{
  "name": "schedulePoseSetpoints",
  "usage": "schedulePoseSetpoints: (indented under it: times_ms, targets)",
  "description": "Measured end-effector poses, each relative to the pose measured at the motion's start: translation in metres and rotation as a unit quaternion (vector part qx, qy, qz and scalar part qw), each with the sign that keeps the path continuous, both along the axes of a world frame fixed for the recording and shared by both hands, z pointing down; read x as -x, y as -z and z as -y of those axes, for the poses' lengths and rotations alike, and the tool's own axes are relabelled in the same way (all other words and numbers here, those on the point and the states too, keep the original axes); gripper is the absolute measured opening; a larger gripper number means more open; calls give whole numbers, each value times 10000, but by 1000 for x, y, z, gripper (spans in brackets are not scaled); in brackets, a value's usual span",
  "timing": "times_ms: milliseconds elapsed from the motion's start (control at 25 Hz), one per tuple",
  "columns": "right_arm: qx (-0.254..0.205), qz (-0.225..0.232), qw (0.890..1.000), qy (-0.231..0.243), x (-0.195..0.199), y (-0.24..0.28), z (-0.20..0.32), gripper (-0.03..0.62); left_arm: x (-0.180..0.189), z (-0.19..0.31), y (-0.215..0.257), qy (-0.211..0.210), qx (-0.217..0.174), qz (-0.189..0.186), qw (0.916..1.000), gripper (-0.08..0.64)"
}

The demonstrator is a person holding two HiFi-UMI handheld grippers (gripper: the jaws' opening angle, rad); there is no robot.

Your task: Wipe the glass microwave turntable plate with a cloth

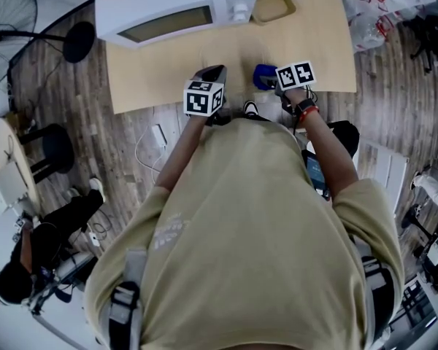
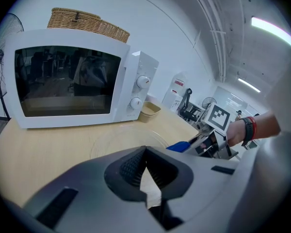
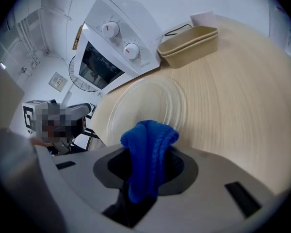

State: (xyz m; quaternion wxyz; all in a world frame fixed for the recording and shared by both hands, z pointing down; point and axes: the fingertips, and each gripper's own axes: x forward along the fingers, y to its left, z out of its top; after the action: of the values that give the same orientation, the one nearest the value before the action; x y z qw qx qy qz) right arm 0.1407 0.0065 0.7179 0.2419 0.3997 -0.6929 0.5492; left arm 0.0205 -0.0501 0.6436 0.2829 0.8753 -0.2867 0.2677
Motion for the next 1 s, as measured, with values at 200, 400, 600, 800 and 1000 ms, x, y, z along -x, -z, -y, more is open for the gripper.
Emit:
schedulePoseSetpoints:
  times_ms: [200, 400, 600, 800, 1000]
  targets:
    - [-5, -124, 9999, 19, -5, 0, 0, 133, 5, 0, -1, 74, 17, -8, 10000, 17]
    - [-26, -285, 9995, 111, -3, 1, 1, 133, 11, -1, -2, 154, 18, 0, 9999, 17]
    - [-188, -67, 9990, 405, 29, 12, 5, 133, 30, 4, -4, 393, 54, 7, 9992, 17]
    - [-272, 324, 9961, 773, 79, 19, 12, 133, 50, 12, -1, 699, 68, -42, 9975, 17]
    - [-241, 594, 9919, 1097, 126, 18, 17, 133, 72, 12, -3, 935, 51, 10, 9956, 17]
